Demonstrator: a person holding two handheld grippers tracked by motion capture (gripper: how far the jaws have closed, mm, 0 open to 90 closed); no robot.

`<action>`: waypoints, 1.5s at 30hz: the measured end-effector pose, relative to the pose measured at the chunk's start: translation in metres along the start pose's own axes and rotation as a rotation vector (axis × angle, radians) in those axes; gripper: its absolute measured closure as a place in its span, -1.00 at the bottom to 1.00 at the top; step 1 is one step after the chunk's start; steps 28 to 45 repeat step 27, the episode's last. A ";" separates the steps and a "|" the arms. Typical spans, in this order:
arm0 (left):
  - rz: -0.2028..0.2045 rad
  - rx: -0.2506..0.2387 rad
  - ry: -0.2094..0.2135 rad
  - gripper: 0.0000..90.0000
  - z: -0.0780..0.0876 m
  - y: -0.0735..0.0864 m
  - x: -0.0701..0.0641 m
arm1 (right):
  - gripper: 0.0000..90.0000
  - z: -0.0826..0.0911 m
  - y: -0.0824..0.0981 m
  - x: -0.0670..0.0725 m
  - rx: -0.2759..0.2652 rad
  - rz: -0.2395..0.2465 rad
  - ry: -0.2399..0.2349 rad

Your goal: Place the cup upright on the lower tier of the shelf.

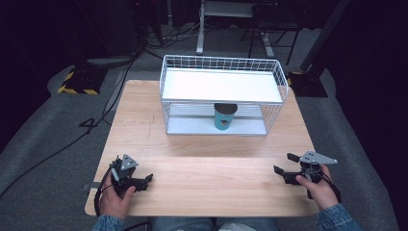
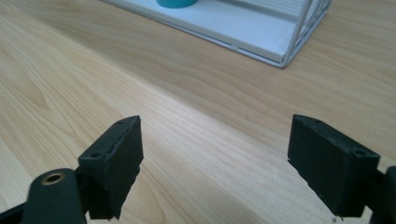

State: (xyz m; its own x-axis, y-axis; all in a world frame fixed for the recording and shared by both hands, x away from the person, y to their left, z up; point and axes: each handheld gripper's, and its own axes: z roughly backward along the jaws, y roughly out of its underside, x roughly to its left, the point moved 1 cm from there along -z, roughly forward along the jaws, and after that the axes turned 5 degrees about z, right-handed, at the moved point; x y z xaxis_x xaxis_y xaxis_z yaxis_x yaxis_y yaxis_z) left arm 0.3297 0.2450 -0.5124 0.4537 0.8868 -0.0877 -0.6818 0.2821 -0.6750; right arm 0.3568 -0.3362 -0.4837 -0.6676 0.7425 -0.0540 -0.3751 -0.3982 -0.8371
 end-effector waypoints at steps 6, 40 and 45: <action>-0.001 0.000 0.000 -0.82 0.000 0.000 0.000 | -0.58 -0.004 0.018 -0.003 0.026 -0.015 0.005; 0.005 0.005 -0.001 -0.88 -0.002 -0.001 0.000 | -0.81 -0.009 0.028 -0.003 0.185 0.013 0.006; 0.005 0.005 -0.001 -0.88 -0.002 -0.001 0.000 | -0.81 -0.009 0.028 -0.003 0.185 0.013 0.006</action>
